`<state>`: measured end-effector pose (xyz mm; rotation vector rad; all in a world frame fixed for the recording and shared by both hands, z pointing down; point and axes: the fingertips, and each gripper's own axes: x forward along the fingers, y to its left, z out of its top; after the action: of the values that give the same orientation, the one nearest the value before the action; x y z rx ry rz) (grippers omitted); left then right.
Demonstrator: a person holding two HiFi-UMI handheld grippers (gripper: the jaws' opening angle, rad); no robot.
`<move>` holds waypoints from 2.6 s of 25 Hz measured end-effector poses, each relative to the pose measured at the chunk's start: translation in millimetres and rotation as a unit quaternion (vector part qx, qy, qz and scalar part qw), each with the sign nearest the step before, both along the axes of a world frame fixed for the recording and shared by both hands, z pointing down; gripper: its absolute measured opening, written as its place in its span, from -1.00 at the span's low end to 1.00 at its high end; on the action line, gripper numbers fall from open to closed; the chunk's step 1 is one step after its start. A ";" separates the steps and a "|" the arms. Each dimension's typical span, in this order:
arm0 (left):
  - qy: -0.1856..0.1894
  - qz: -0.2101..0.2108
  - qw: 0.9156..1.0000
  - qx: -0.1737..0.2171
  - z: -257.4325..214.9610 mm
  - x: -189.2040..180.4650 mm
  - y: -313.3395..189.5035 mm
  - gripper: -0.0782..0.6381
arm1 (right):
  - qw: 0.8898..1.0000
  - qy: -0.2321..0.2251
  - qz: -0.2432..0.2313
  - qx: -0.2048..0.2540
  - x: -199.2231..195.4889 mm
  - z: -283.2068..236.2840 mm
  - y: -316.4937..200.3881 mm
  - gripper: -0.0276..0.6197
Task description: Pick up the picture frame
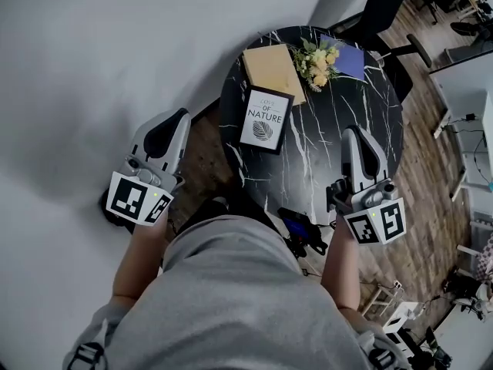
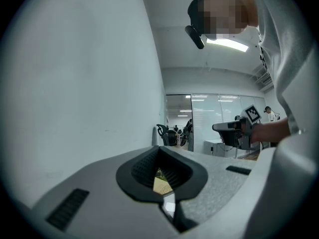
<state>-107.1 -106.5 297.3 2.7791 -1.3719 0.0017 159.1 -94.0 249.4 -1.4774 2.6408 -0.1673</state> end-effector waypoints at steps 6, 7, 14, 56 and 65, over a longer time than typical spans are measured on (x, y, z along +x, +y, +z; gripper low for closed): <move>-0.008 -0.005 1.000 -0.004 4.2 16.6 -17.5 -0.76 | 1.000 -0.007 -0.017 -0.007 11.4 8.6 -25.0 -0.83; -0.009 -0.006 1.000 -0.005 4.7 19.0 -20.6 -0.76 | 1.000 -0.008 -0.020 -0.008 13.5 10.1 -28.8 -0.83; -0.016 -0.025 1.000 -0.007 9.0 35.2 -43.7 -0.76 | 0.999 -0.016 -0.039 -0.022 33.0 20.8 -52.6 -0.83; -0.006 0.040 0.999 -0.016 15.5 50.5 -95.6 -0.76 | 0.998 -0.021 0.008 -0.056 25.1 33.1 -71.0 -0.83; -0.006 0.045 0.999 -0.021 16.8 47.5 -100.8 -0.76 | 0.998 -0.014 0.010 -0.056 21.5 33.1 -78.4 -0.83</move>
<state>-59.6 -207.3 314.1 2.8068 -1.2343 0.0503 180.6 -172.5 282.4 -1.5228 2.6320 -0.3386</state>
